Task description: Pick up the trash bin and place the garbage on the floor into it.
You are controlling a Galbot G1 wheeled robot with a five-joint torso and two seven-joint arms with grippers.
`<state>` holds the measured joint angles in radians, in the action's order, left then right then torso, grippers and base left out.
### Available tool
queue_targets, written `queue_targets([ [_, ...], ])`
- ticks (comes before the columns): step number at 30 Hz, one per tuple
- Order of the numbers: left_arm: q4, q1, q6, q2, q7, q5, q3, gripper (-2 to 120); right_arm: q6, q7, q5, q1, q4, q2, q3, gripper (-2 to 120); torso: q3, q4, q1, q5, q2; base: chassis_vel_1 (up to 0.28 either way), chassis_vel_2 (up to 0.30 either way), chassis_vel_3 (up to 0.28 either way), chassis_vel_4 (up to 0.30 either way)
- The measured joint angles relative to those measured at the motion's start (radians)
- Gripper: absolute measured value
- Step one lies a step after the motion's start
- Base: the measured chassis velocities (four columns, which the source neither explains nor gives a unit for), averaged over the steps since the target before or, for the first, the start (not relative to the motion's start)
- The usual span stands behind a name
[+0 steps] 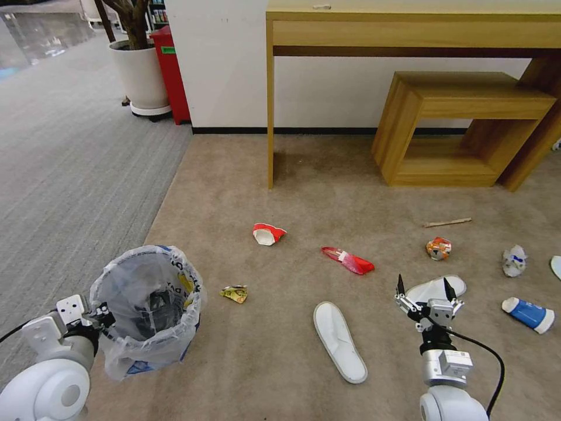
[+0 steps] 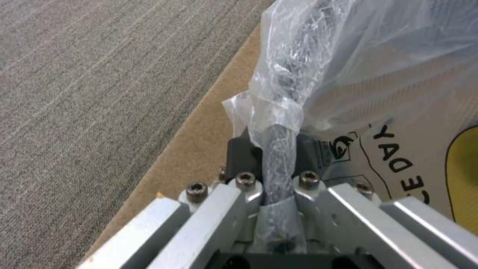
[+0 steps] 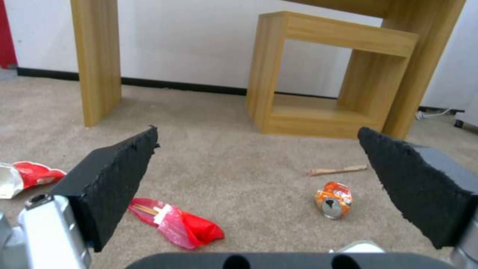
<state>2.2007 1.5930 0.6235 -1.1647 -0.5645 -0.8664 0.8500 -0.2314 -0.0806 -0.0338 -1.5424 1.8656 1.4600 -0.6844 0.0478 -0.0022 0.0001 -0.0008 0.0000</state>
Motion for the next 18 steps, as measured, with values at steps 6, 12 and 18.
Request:
queue_targets([
  [6,0.000,-0.001,-0.001,0.000,0.001,0.002,-0.001,0,-0.002,0.009,0.010,0.002,-0.006,-0.008,0.004,100,0.000,0.0000,0.000,0.0001,0.000,0.000,0.000,0.000,0.000],
  [12,-0.001,-0.001,-0.002,-0.001,0.001,0.004,-0.003,0,-0.005,0.032,0.017,-0.020,-0.009,-0.040,0.024,100,0.000,0.0000,0.000,0.0001,0.000,0.000,0.000,0.000,0.000],
  [18,-0.004,-0.003,-0.003,-0.006,0.001,0.011,-0.016,0,0.056,0.057,-0.042,-0.089,0.007,-0.128,0.104,100,0.000,-0.0001,0.000,0.0002,0.000,0.000,0.000,0.000,0.000],
])
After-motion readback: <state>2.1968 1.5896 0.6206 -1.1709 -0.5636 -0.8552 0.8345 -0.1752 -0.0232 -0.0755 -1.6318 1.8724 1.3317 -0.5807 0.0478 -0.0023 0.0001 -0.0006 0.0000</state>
